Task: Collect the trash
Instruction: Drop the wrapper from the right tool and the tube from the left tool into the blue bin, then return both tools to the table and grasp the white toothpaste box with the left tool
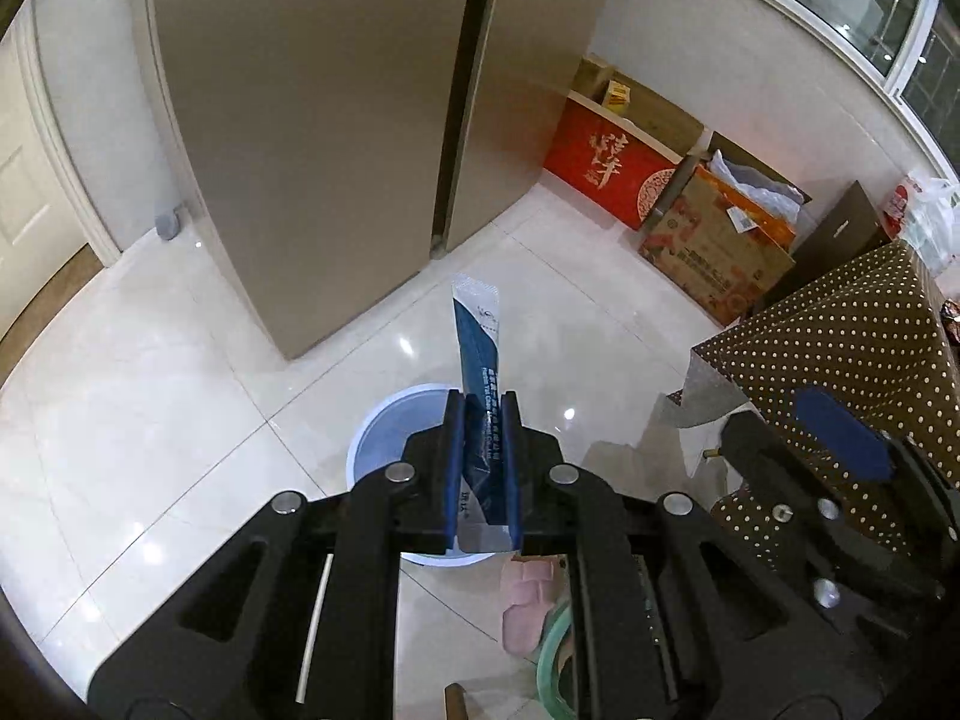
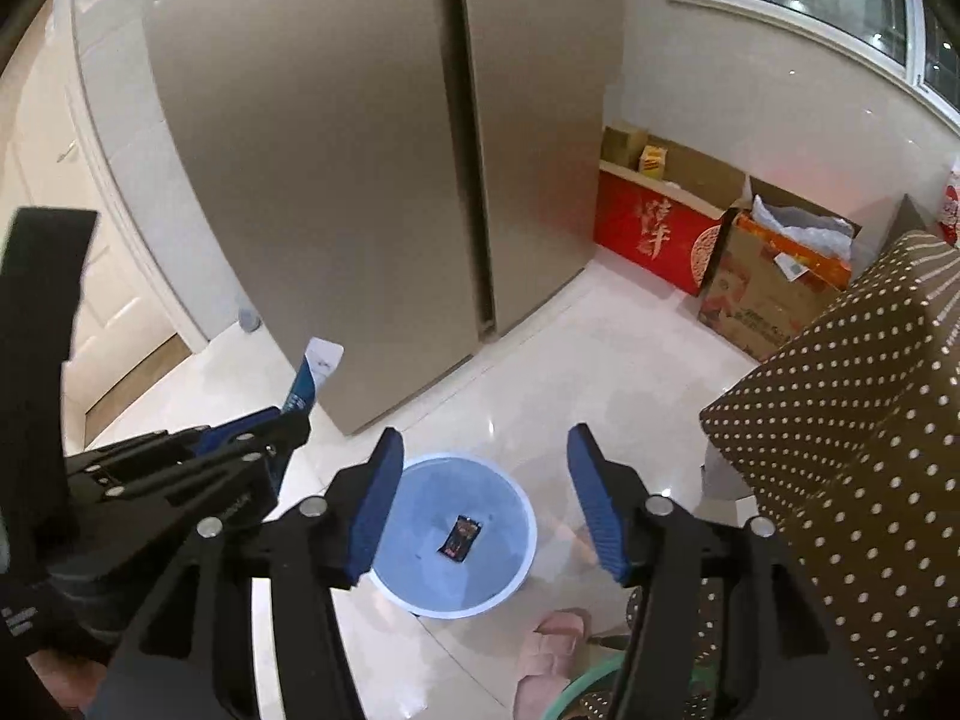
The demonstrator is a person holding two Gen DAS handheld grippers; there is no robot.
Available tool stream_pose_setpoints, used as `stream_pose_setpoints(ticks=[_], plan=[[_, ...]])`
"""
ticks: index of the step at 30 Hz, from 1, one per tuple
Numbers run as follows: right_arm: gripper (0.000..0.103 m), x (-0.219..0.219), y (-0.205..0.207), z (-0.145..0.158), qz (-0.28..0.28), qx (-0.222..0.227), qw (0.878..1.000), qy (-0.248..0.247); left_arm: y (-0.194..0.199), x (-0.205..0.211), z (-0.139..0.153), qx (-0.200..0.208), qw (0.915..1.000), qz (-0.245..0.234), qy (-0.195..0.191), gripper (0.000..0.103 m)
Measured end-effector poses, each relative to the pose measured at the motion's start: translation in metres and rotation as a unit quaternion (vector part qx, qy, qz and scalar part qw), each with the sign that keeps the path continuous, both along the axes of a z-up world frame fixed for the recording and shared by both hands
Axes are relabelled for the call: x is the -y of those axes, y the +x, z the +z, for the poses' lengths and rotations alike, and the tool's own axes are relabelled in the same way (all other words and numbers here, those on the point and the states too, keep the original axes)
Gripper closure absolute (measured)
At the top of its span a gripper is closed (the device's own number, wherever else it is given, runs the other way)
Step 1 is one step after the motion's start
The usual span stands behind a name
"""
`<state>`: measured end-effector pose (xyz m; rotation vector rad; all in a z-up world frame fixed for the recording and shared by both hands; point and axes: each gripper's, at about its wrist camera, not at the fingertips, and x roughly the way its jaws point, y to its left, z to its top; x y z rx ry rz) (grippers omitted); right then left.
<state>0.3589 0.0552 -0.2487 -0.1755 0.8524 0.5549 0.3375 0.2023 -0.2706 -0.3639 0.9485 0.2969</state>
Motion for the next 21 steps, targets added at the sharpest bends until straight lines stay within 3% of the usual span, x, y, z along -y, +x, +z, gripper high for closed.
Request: stream_pose_setpoints(ticks=[3, 4, 5, 6, 9, 21], plan=[[0.043, 0.007, 0.002, 0.005, -0.009, 0.003, 1.000, 0.007, 0.003, -0.002, -0.001, -0.008, 1.0000, 0.001, -0.004, 0.088], [0.043, 0.009, 0.003, 0.006, -0.011, 0.004, 1.000, 0.009, 0.004, -0.003, -0.003, -0.015, 0.9999, 0.005, -0.001, 0.075], [0.043, 0.011, 0.003, 0.008, -0.013, 0.005, 1.000, 0.012, 0.004, -0.005, -0.003, -0.019, 0.9998, 0.009, 0.003, 0.045], [0.043, 0.013, 0.003, 0.010, -0.015, 0.006, 1.000, 0.014, 0.004, -0.005, -0.002, -0.019, 0.9997, 0.014, 0.010, 0.035], [0.042, 0.018, 0.002, 0.013, -0.019, 0.007, 1.000, 0.017, 0.002, -0.001, 0.000, -0.020, 0.9991, 0.019, 0.032, 0.034], [0.042, 0.062, -0.012, 0.038, -0.057, 0.021, 0.998, 0.030, -0.021, 0.036, 0.044, 0.030, 0.9994, -0.015, 0.008, 0.033]])
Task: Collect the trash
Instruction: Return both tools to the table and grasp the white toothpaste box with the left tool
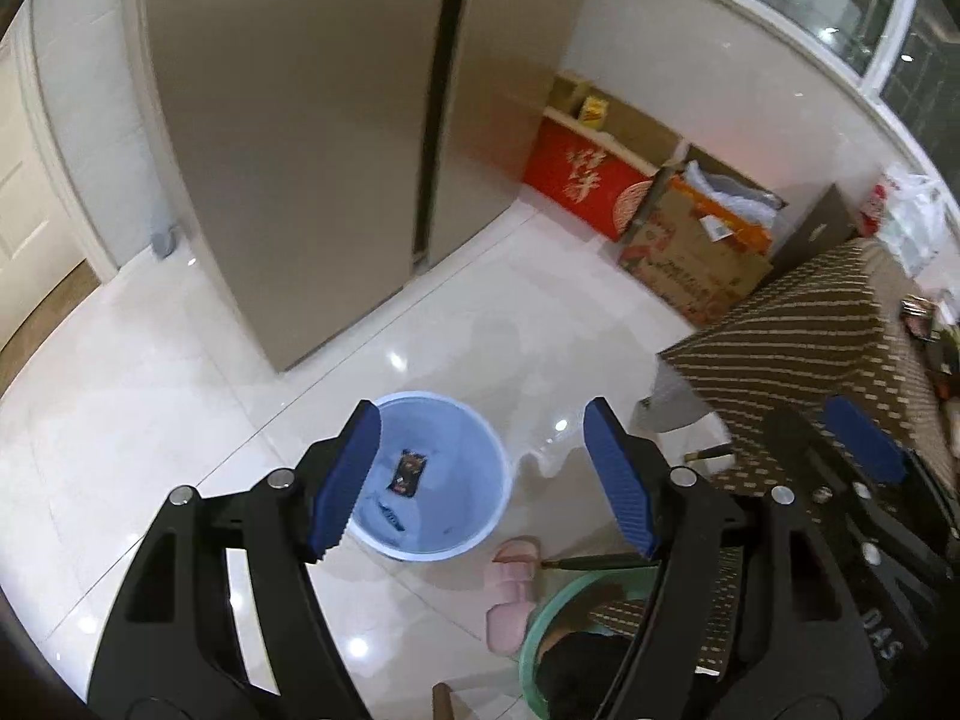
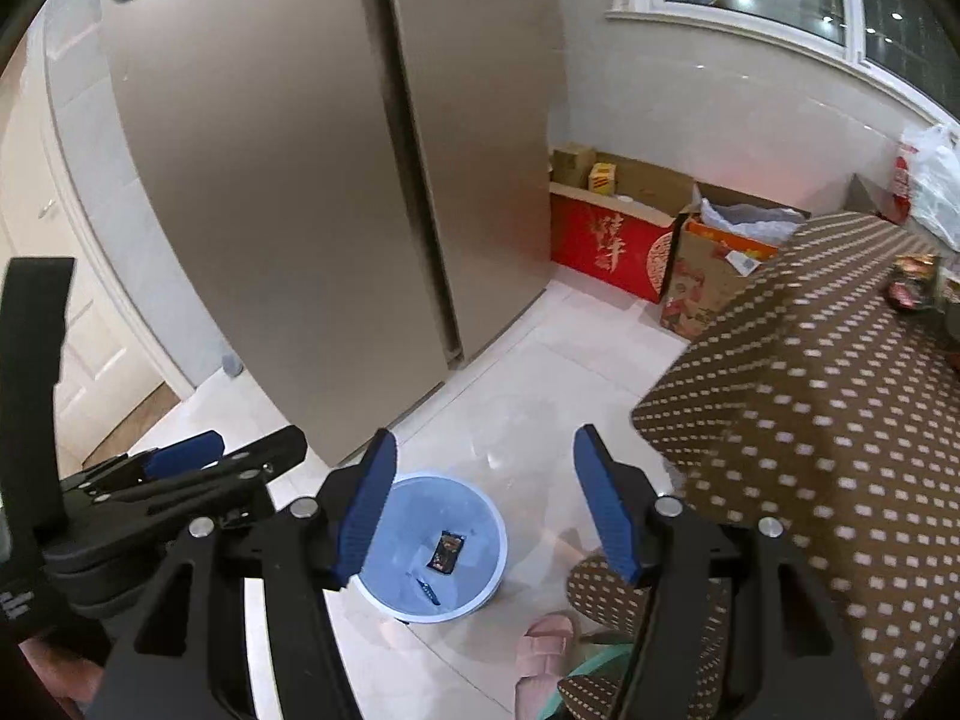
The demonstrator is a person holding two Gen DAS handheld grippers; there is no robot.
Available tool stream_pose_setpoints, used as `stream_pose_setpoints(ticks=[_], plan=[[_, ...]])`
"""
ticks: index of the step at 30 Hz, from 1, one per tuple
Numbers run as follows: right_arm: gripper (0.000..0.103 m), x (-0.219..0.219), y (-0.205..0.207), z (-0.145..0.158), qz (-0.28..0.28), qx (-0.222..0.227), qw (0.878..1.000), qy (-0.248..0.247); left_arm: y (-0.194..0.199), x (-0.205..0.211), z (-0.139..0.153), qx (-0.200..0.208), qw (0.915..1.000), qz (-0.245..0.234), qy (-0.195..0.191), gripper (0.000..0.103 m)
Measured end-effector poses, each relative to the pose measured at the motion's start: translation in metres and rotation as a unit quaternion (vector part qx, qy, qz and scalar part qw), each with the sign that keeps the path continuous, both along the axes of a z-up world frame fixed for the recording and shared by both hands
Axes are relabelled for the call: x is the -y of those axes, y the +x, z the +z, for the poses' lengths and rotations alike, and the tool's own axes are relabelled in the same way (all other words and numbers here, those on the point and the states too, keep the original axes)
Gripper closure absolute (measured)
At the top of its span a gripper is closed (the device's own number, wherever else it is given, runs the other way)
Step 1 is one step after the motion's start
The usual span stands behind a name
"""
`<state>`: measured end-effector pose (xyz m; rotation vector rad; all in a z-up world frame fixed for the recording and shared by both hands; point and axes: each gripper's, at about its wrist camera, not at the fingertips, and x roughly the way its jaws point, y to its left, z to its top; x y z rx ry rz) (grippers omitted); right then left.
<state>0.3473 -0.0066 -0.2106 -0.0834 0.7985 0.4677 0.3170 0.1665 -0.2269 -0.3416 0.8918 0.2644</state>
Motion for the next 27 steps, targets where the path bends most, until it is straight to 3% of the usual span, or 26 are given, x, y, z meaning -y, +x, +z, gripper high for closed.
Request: stream_pose_setpoints(ticks=[8, 14, 20, 27], plan=[[0.041, 0.064, -0.023, 0.039, -0.053, 0.034, 0.998, 0.020, -0.017, 0.064, 0.048, 0.056, 0.9967, -0.058, 0.010, 0.033], [0.039, 0.133, -0.048, 0.070, -0.122, 0.073, 0.990, 0.004, -0.019, 0.134, 0.070, 0.082, 0.9872, -0.132, 0.036, 0.033], [0.038, 0.221, -0.074, 0.087, -0.210, 0.102, 0.972, -0.008, -0.021, 0.227, 0.081, 0.101, 0.9665, -0.229, 0.054, 0.033], [0.036, 0.329, -0.102, 0.088, -0.323, 0.102, 0.941, -0.001, -0.021, 0.330, 0.092, 0.130, 0.9368, -0.316, 0.075, 0.033]])
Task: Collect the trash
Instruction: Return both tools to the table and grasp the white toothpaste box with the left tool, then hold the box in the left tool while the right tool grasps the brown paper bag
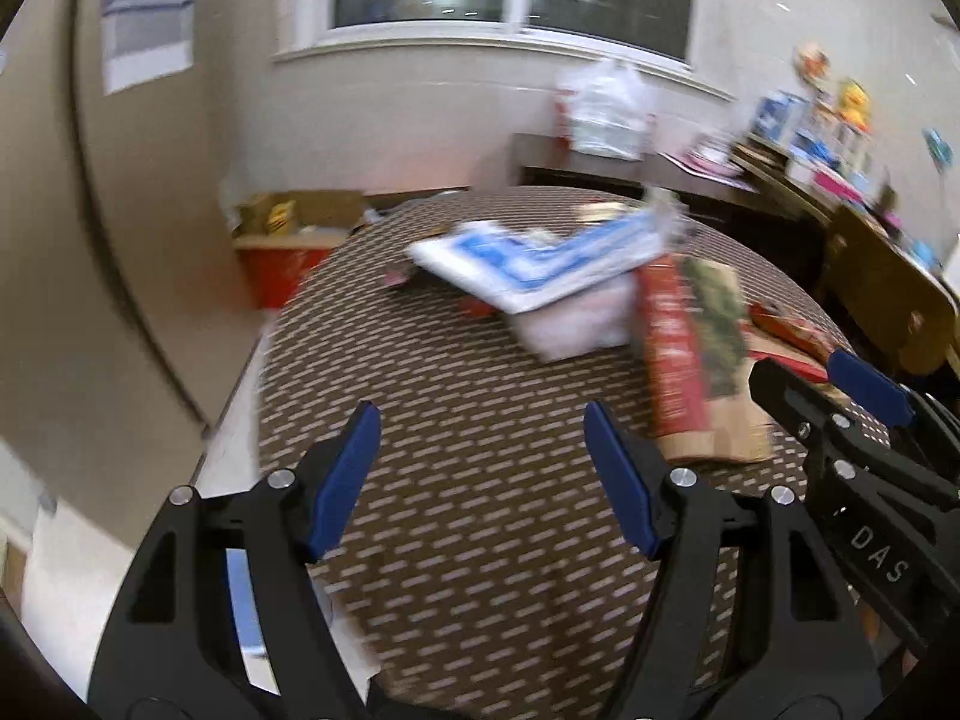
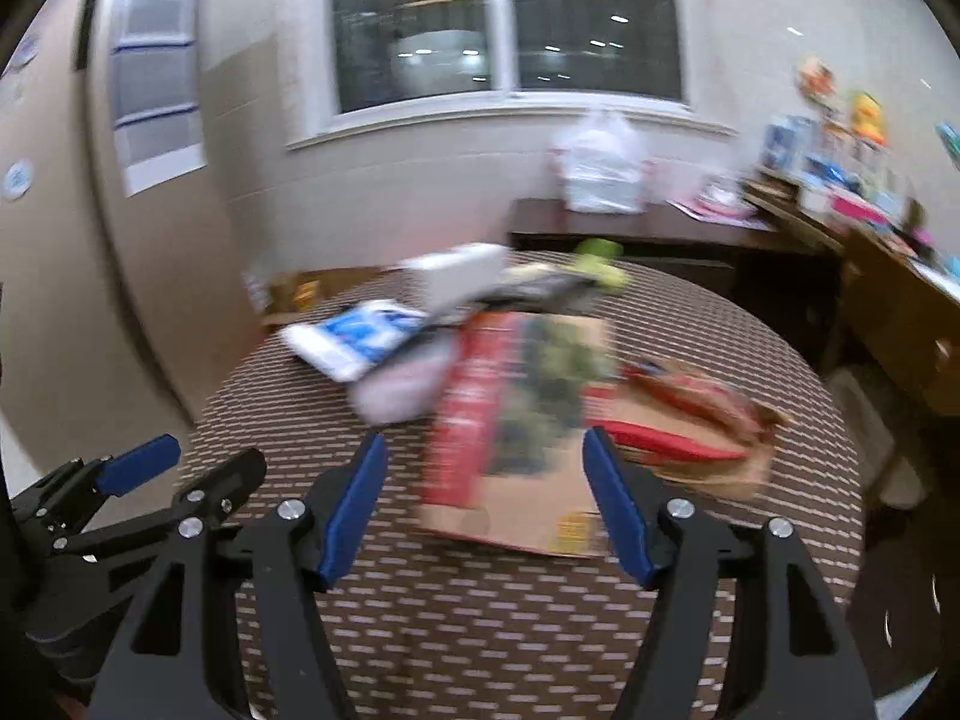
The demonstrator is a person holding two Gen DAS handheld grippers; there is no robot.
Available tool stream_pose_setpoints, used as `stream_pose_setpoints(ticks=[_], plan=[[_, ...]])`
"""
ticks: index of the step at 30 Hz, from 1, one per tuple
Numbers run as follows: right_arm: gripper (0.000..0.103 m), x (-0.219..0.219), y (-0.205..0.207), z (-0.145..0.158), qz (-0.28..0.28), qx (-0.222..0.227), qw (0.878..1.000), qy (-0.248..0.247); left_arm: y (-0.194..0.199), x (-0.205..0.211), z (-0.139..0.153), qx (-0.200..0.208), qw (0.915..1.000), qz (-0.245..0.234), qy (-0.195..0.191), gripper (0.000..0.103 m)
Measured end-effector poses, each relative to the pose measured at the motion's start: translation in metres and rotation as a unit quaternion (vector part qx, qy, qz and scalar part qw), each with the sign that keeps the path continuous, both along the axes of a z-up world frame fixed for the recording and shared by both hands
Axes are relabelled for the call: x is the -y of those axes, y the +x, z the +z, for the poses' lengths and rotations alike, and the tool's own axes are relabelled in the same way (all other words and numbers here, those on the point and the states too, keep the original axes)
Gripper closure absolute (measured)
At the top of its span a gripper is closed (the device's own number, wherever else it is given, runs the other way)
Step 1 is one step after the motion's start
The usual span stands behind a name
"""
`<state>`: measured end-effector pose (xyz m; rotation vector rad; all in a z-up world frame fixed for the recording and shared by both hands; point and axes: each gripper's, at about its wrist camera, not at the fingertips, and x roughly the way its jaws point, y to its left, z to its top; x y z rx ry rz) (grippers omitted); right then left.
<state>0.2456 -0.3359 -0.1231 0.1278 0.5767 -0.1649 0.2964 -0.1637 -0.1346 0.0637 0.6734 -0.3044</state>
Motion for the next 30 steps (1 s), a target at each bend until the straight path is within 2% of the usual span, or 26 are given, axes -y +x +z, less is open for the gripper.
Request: stream_pose_setpoints(ticks=[3, 8, 12, 22, 24, 25, 26, 27, 30], plan=[[0.036, 0.032, -0.006, -0.008, -0.032, -0.007, 0.999, 0.010, 0.004, 0.035, 0.001, 0.010, 0.9996, -0.017, 0.019, 0.033], [0.030, 0.047, -0.005, -0.008, -0.065, -0.003, 0.998, -0.001, 0.016, 0.063, 0.003, 0.019, 0.9991, -0.014, 0.034, 0.033], [0.029, 0.059, 0.007, -0.006, -0.069, -0.001, 0.998, -0.005, 0.030, 0.079, 0.008, 0.042, 0.9980, -0.017, 0.045, 0.033], [0.028, 0.077, 0.028, -0.008, -0.087, -0.008, 0.996, -0.016, 0.075, 0.109, -0.001, 0.053, 0.9935, -0.016, 0.100, 0.034], [0.027, 0.084, 0.030, -0.012, -0.096, -0.015, 0.995, -0.014, 0.079, 0.116, -0.004, 0.048, 0.9907, -0.015, 0.126, 0.048], [0.027, 0.088, 0.030, -0.014, -0.100, -0.017, 0.995, -0.013, 0.079, 0.121, -0.005, 0.043, 0.9891, -0.015, 0.140, 0.076], [0.026, 0.092, 0.030, -0.016, -0.105, -0.020, 0.994, -0.011, 0.080, 0.124, -0.006, 0.037, 0.9891, -0.014, 0.142, 0.081], [0.025, 0.095, 0.031, -0.017, -0.108, -0.022, 0.994, -0.009, 0.078, 0.125, -0.006, 0.037, 0.9896, -0.016, 0.138, 0.082], [0.024, 0.102, 0.030, -0.022, -0.112, -0.028, 0.993, -0.007, 0.066, 0.132, 0.000, 0.065, 0.9873, -0.016, 0.144, 0.090]])
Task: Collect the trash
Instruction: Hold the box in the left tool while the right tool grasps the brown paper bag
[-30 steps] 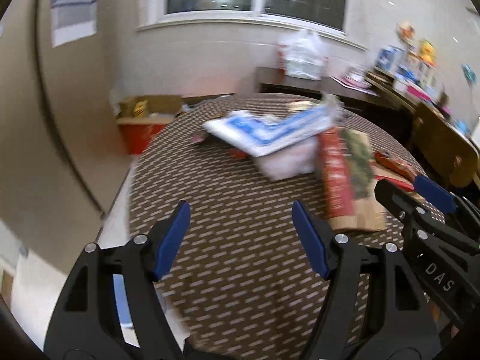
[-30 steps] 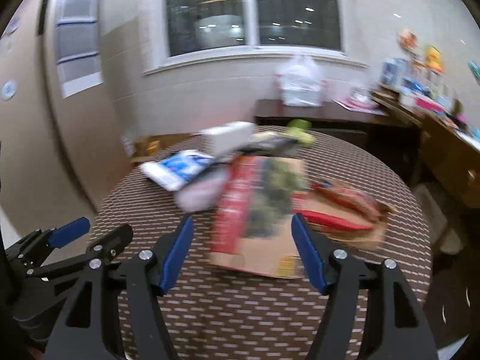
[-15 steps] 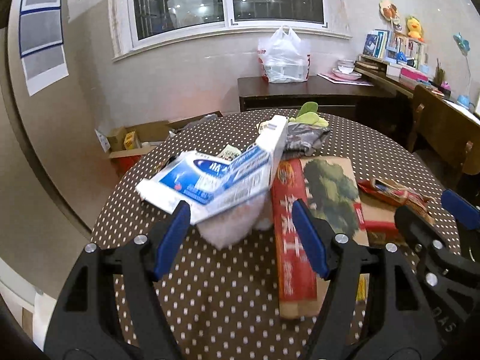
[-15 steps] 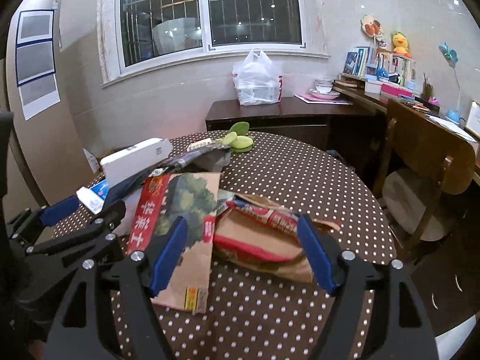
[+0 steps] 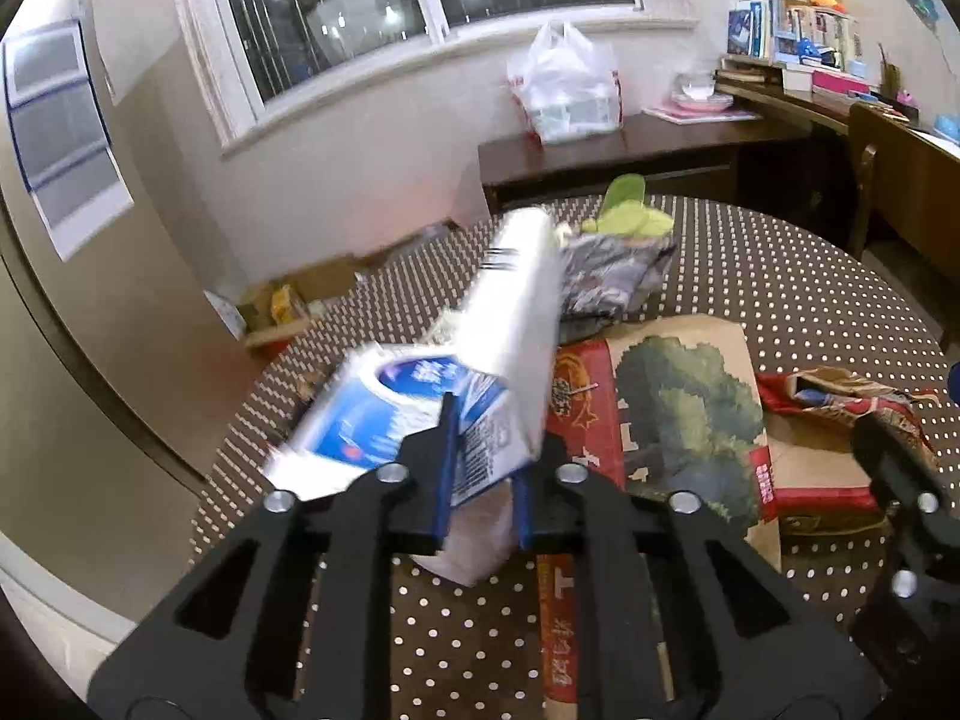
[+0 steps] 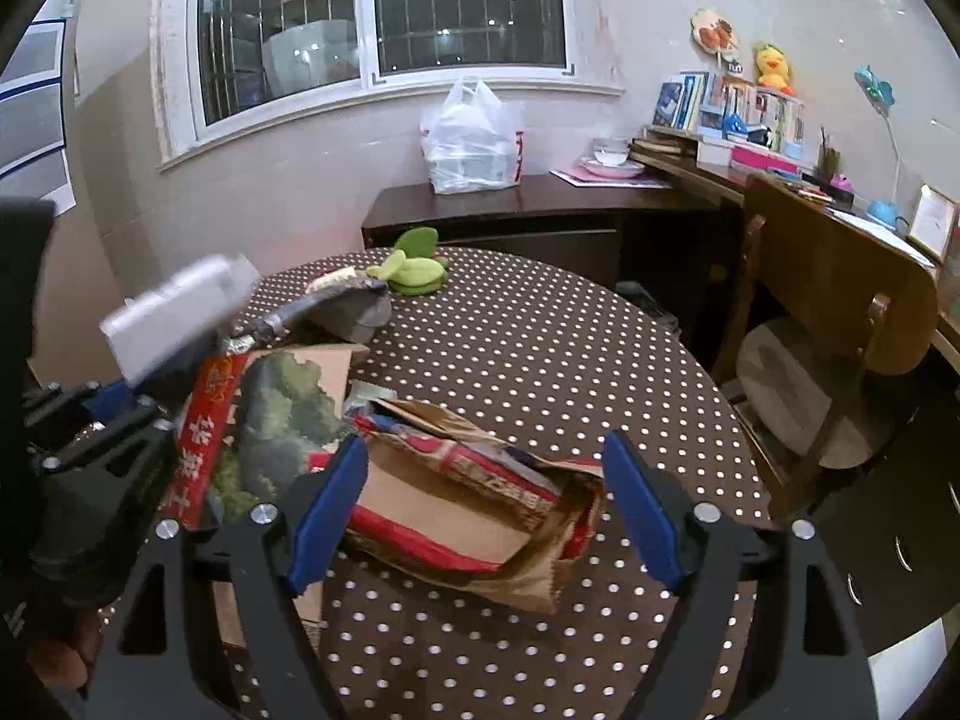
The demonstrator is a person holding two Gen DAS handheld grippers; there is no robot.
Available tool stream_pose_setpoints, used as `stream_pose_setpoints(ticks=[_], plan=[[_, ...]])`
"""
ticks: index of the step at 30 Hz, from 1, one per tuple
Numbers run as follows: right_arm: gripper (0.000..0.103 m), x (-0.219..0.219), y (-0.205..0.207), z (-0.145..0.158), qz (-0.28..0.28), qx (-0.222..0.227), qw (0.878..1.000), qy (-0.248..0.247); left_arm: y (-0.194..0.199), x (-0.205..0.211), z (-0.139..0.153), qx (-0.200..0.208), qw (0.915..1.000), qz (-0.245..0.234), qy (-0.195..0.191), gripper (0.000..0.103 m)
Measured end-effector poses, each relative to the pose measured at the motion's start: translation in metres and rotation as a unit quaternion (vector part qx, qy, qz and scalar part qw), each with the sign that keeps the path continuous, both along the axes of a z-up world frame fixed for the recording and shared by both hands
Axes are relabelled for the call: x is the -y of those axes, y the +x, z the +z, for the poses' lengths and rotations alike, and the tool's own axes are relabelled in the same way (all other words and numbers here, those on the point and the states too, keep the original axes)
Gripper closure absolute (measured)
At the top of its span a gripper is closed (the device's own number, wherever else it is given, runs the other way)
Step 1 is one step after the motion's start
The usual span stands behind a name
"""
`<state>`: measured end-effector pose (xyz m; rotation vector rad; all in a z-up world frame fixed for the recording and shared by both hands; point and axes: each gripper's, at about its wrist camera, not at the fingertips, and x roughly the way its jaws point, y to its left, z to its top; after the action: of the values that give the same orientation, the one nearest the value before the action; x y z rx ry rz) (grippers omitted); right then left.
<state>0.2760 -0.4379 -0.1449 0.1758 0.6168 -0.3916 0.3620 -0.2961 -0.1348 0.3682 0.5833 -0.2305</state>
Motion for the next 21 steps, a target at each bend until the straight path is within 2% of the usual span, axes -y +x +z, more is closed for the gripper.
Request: stream_pose_setpoints(ticks=[5, 8, 10, 13, 21], plan=[[0.022, 0.014, -0.001, -0.009, -0.003, -0.010, 1.000, 0.026, -0.027, -0.001, 0.015, 0.050, 0.9987, 0.006, -0.002, 0.097], [0.022, 0.018, 0.002, -0.013, 0.002, -0.019, 0.999, 0.039, -0.041, -0.002, 0.020, 0.062, 0.9979, 0.002, -0.018, 0.097], [0.020, 0.018, 0.004, -0.014, 0.009, -0.023, 0.999, 0.043, -0.049, 0.001, 0.019, 0.071, 0.9974, -0.001, -0.014, 0.097], [0.020, 0.021, 0.012, -0.021, 0.017, -0.042, 0.997, 0.060, -0.053, 0.003, 0.016, 0.067, 0.9977, -0.005, -0.012, 0.097], [0.020, 0.037, 0.023, -0.025, -0.003, -0.049, 0.996, 0.079, -0.055, 0.006, 0.016, 0.067, 0.9976, -0.007, -0.014, 0.097]])
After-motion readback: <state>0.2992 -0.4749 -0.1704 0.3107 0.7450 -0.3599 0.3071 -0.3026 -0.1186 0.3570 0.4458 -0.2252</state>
